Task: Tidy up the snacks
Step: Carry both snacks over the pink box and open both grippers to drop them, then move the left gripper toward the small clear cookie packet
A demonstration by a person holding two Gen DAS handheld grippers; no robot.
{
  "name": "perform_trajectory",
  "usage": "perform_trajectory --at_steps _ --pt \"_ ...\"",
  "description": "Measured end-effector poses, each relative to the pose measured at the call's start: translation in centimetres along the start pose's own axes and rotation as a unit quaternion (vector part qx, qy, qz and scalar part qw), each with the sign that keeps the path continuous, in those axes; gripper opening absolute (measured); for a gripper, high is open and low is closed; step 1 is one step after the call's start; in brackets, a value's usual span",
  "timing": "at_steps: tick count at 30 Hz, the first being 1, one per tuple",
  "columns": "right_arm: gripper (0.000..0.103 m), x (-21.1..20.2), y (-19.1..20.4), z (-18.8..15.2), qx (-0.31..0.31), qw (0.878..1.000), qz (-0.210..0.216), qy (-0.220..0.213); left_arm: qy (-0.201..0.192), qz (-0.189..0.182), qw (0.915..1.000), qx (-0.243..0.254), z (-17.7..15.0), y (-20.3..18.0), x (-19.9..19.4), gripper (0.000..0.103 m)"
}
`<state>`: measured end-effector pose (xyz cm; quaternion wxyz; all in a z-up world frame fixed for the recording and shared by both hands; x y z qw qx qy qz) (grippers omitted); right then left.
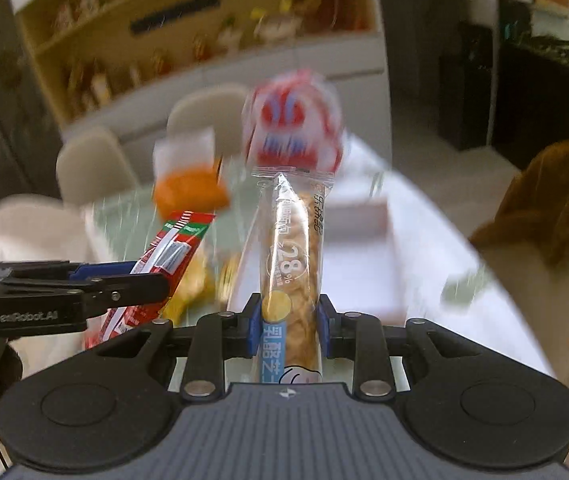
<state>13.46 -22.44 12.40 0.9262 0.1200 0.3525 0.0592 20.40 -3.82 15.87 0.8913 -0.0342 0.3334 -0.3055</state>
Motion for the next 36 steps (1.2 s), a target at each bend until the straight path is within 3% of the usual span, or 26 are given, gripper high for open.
perform_trajectory --at_steps 2,4,5,8,11,14,18,23,27,31,36 --pt "0.03 1.5 -0.9 3.3 0.007 1.0 0.002 -0.009 -0.016 -0.004 0.9998 -0.009 3.3 -0.2 1.7 0.052" --pt "0.049 3.9 -1.4 6.0 0.013 1.0 0.009 -0.005 -0.004 -0.015 0.9993 -0.033 5.3 0.6 4.7 0.057" --pt "0.064 5.1 -1.8 6.6 0.014 1.0 0.004 -0.001 0.017 -0.017 0.9986 -0.047 5.4 1.0 6.6 0.057" --pt "0.065 7.7 -4.1 6.5 0.02 1.0 -0.023 0.001 0.076 0.013 0.9928 -0.092 3.3 3.7 12.1 0.052" --pt "0.065 9.4 -6.4 3.8 0.034 0.999 -0.018 0.025 0.081 0.037 0.9914 -0.096 0.9 5.4 13.2 0.052" --pt "0.065 11.4 -7.6 0.5 0.028 0.997 -0.037 0.056 0.081 0.053 0.9898 -0.104 -1.7 7.6 12.5 0.052" --pt "0.065 12.0 -6.1 -2.9 0.037 0.995 -0.049 0.076 0.088 0.099 0.9862 -0.1 -4.3 11.4 9.7 0.052" --pt "0.068 10.0 -0.6 -5.3 0.032 0.995 -0.059 0.071 0.08 0.165 0.9795 -0.083 -6.5 17.4 1.9 0.052" --pt "0.071 10.5 4.6 -9.2 0.052 0.994 -0.042 0.083 0.075 0.174 0.9773 -0.095 -10.7 20.6 -1.9 0.052" --pt "0.071 12.3 10.2 -14.0 0.057 0.991 -0.019 0.119 0.07 0.213 0.9672 -0.12 -14.6 23.2 -3.9 0.052" --pt "0.071 12.1 13.5 -17.8 0.063 0.989 -0.018 0.129 0.083 0.206 0.9588 -0.177 -17.2 24.9 -2.6 0.052"
Point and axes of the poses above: each gripper's, at about its wrist camera, not at the fingertips, and x roughly the way its jaws point, y to its left, z to its top, the point moved 8 cm from there along x, roughly the way its jaws point, and after that the axes turned 2 degrees about x, right-handed, at the moved point
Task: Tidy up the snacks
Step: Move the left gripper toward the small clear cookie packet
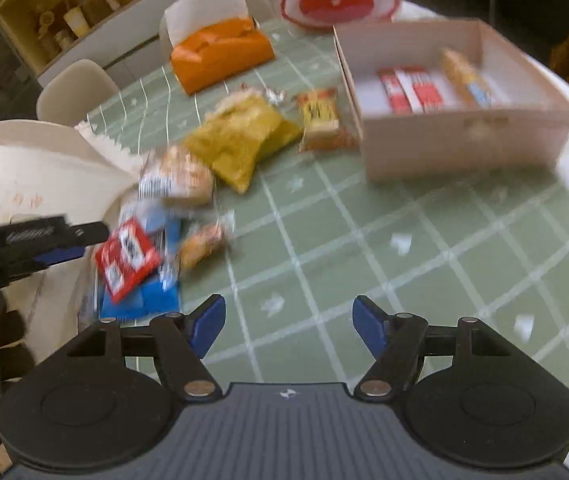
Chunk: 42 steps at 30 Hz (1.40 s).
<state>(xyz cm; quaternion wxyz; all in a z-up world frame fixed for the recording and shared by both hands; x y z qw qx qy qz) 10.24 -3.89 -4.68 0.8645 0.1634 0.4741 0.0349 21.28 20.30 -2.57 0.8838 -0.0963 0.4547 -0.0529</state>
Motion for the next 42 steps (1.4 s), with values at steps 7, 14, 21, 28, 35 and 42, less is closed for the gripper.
perform_trajectory --at_steps 7,14,21,28,35,42 --pt "0.071 -0.9 -1.0 -0.6 -0.003 0.999 -0.046 -0.016 -0.018 -0.043 0.9987 0.019 0.9 -2.0 2.2 0.055" --pt "0.073 0.4 1.1 -0.1 -0.024 0.999 -0.022 -0.007 0.01 -0.115 0.9917 0.057 -1.6 -4.4 1.6 0.055" --pt "0.073 2.5 4.2 0.6 -0.075 0.997 -0.027 -0.021 0.005 -0.128 0.9918 0.006 -1.8 -1.9 -0.1 0.054" --pt "0.073 4.8 7.1 2.0 -0.116 0.993 -0.018 -0.012 -0.013 -0.105 0.9937 -0.038 -1.2 0.0 -3.0 0.054" --pt "0.073 6.6 8.6 1.3 -0.164 0.986 -0.034 0.021 -0.013 -0.094 0.9933 -0.066 -1.7 0.3 -2.7 0.054" --pt "0.03 4.3 5.0 0.5 -0.105 0.994 -0.013 0.031 -0.005 -0.108 0.9924 -0.059 -2.5 -0.9 -2.2 0.054"
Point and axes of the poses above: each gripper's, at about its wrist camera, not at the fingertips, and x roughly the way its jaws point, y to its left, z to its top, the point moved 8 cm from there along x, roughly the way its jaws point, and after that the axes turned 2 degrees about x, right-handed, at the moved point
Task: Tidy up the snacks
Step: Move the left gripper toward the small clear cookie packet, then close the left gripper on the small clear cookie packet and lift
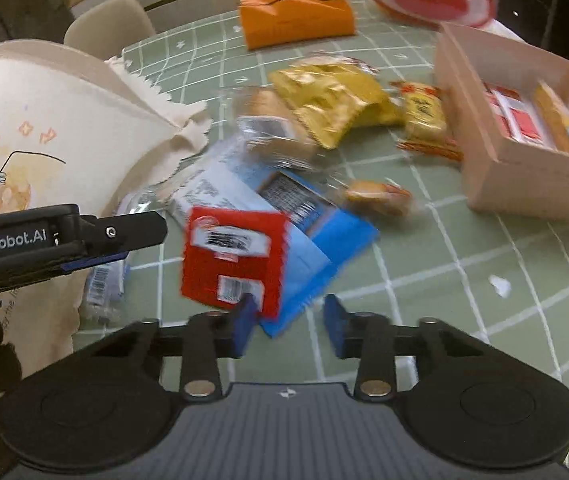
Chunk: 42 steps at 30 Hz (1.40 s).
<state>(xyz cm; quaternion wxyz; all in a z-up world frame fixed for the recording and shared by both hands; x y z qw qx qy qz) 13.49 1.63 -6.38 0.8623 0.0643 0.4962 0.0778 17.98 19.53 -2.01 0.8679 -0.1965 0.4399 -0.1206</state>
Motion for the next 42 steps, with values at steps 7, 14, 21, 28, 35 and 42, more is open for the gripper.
perform_trajectory --at_steps 7,14,21,28,35,42 --pt "0.028 -1.0 -4.8 0.0 0.022 0.994 -0.104 -0.025 -0.005 0.004 1.0 -0.005 -0.5 -0.2 -0.4 0.054" --pt "0.067 -2.1 -2.2 1.0 -0.036 0.997 -0.039 -0.056 -0.03 0.032 0.9979 -0.047 1.0 2.2 -1.9 0.054" --pt "0.07 -0.2 3.6 2.9 -0.135 0.987 -0.018 -0.091 -0.024 0.042 0.998 -0.04 1.0 2.3 -2.7 0.053" --pt "0.07 2.5 6.0 2.6 -0.19 0.98 0.01 -0.06 -0.028 0.055 0.9969 -0.048 1.0 2.6 -2.5 0.053" --pt "0.061 1.3 2.6 1.5 -0.158 0.985 0.009 -0.069 -0.014 0.102 0.9945 0.021 1.0 2.1 -1.1 0.052" --pt "0.053 -1.3 -4.9 -0.5 -0.105 0.992 -0.041 -0.06 -0.021 0.147 0.9833 0.105 -0.2 1.7 0.8 0.043"
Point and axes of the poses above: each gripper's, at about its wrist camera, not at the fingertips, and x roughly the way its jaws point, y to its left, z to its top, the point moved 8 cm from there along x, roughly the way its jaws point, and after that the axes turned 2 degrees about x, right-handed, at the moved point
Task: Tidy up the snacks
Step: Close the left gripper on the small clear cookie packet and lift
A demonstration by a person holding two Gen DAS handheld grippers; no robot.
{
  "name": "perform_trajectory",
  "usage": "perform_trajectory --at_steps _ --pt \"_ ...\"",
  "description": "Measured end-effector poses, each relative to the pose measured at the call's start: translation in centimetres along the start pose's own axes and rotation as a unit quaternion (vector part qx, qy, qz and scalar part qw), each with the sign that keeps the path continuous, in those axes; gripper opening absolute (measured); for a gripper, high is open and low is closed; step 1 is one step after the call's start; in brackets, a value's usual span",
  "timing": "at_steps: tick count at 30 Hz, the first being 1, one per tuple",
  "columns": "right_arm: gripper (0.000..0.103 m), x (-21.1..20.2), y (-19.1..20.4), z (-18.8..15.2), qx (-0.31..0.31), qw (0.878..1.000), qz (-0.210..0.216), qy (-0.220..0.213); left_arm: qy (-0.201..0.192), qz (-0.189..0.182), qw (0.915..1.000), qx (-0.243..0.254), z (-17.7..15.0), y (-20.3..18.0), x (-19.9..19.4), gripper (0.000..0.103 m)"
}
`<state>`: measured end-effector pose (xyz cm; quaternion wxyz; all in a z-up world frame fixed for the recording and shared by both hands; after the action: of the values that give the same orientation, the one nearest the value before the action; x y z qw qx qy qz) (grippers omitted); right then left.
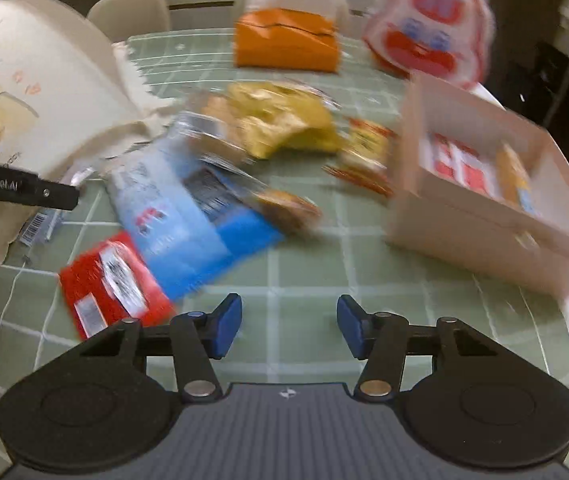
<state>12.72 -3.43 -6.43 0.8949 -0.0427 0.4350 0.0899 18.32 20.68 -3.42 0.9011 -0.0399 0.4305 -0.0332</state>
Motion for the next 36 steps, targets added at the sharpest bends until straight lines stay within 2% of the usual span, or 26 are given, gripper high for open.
perform_trajectory --at_steps 2,4,5,7,8,10,13,16,19,20,21,22,24,28,30,31,36 --pt "0.056 -1.3 -0.7 -0.4 0.034 0.999 0.033 -0.003 -0.007 0.006 0.9999 0.008 0.1 -0.1 0.2 0.043" --pt "0.066 -2.4 -0.1 -0.5 0.052 0.996 0.074 -0.008 -0.007 0.005 0.9999 0.008 0.6 -0.2 0.5 0.043" --pt "0.07 -2.9 0.5 -0.4 0.053 0.995 0.088 -0.011 -0.006 0.003 1.0 0.007 0.9 -0.1 0.7 0.043" --pt "0.071 -3.5 2.7 -0.2 0.036 0.993 0.115 -0.019 -0.001 -0.006 1.0 -0.001 1.3 0.0 1.1 0.039" --pt "0.072 -3.6 4.2 0.0 0.014 0.992 0.124 -0.021 0.001 -0.012 0.9999 -0.006 1.4 0.1 1.1 0.032" --pt "0.072 -3.5 7.0 0.5 -0.035 0.991 0.124 -0.029 0.008 -0.031 0.9994 -0.016 1.4 0.4 1.1 0.031" --pt "0.072 -1.9 10.5 1.2 -0.084 0.99 0.105 -0.039 0.022 -0.049 0.9985 -0.007 0.8 0.1 0.7 0.022" --pt "0.071 -0.3 11.0 1.4 -0.075 0.992 0.098 -0.018 0.039 -0.077 0.9962 0.009 -0.3 -0.9 0.0 0.021" --pt "0.059 -0.9 9.3 0.9 -0.056 0.995 0.087 -0.01 0.031 -0.097 0.9947 0.007 -0.9 -1.7 -1.1 0.021" --pt "0.052 -1.2 8.4 0.6 -0.048 0.995 0.085 -0.006 0.011 -0.095 0.9954 0.005 -0.6 -1.8 -1.6 0.021" --pt "0.05 -1.5 7.4 0.2 -0.038 0.996 0.083 -0.006 -0.014 -0.087 0.9961 0.001 -0.1 -1.9 -2.2 0.022" --pt "0.05 -1.8 6.2 -0.3 -0.025 0.997 0.078 -0.002 -0.035 -0.072 0.9968 -0.003 0.6 -1.8 -2.5 0.023" --pt "0.05 -2.3 3.8 -1.1 0.002 0.998 0.062 -0.001 -0.052 -0.035 0.998 -0.011 1.9 -1.4 -2.2 0.023" --pt "0.053 -3.2 0.0 -2.4 0.049 0.998 0.025 -0.008 -0.035 0.021 0.9989 -0.024 3.3 -0.6 0.5 0.026" --pt "0.064 -3.2 -1.3 -2.8 0.074 0.997 0.017 -0.012 -0.017 0.037 0.999 -0.017 3.3 -0.6 2.0 0.028" --pt "0.066 -3.3 -1.8 -3.0 0.085 0.996 0.009 -0.015 -0.008 0.045 0.9989 -0.01 3.2 -0.7 2.6 0.028" --pt "0.073 -3.2 -3.4 -4.2 0.094 0.994 -0.042 -0.038 -0.011 0.053 0.9985 0.008 3.4 -1.0 3.1 0.031"
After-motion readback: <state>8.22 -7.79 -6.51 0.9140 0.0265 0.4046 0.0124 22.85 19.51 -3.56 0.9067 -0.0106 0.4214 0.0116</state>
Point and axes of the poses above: each gripper's, at about its wrist camera, not at the fingertips, and x roughly the way its jaws point, y to its left, z to its top, the point moved 8 cm from there along x, roughly the way its jaws point, and after that the axes turned 2 degrees about x, right-handed, at the moved point
